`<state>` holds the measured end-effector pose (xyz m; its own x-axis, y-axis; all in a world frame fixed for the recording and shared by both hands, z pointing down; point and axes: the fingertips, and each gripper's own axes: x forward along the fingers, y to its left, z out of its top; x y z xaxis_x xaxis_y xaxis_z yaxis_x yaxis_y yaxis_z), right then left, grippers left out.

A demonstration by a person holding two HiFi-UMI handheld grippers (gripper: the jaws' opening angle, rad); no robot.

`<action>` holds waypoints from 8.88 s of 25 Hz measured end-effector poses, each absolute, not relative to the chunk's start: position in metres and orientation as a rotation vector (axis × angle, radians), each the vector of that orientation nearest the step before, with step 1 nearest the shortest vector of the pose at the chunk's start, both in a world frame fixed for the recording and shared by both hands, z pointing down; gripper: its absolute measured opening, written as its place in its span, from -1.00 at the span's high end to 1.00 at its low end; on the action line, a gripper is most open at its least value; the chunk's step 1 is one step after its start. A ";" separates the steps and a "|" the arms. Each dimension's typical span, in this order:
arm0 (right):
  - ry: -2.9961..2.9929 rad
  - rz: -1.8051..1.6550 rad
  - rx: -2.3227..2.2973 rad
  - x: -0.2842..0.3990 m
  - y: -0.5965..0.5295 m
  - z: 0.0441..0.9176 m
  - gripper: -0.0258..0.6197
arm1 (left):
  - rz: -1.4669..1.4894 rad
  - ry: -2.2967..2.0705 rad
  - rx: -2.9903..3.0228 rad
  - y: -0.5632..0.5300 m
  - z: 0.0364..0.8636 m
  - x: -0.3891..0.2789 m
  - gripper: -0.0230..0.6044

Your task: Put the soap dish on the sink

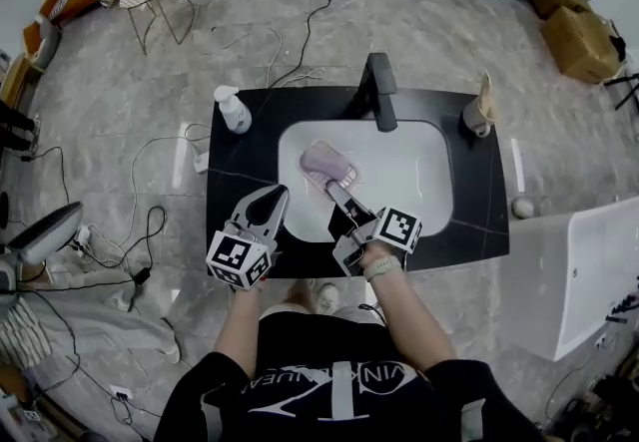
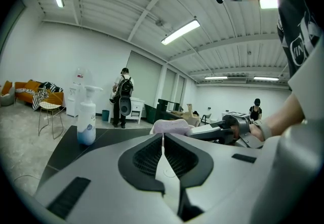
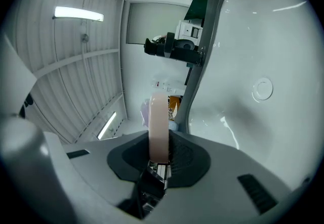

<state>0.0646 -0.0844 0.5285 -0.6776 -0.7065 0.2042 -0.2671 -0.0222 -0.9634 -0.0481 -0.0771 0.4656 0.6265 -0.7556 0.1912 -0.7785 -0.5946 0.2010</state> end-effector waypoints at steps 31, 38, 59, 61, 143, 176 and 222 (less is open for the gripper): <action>1.888 -1.830 -0.982 -0.043 -0.253 0.574 0.68 | 0.270 -1.068 2.463 -0.216 0.531 -0.066 0.88; 1.811 -1.872 -0.963 -0.050 -0.268 0.579 0.68 | 0.399 -1.032 2.489 -0.220 0.544 -0.058 0.88; 1.817 -1.977 -0.945 -0.057 -0.267 0.567 0.11 | 0.460 -0.986 2.471 -0.231 0.549 -0.041 0.88; 1.817 -1.987 -0.940 -0.057 -0.266 0.569 0.08 | 0.452 -0.999 2.462 -0.233 0.549 -0.041 0.88; 2.164 -1.787 -0.935 -0.019 -0.175 0.539 0.69 | 0.668 -1.185 2.370 -0.179 0.539 -0.070 0.88; 2.942 -0.381 -1.392 0.039 -0.037 0.400 0.79 | 0.243 -1.627 2.544 -0.024 0.388 -0.143 0.88; 2.853 -0.211 -1.537 0.122 0.023 0.373 0.79 | 0.074 -1.884 2.602 0.046 0.331 -0.170 0.88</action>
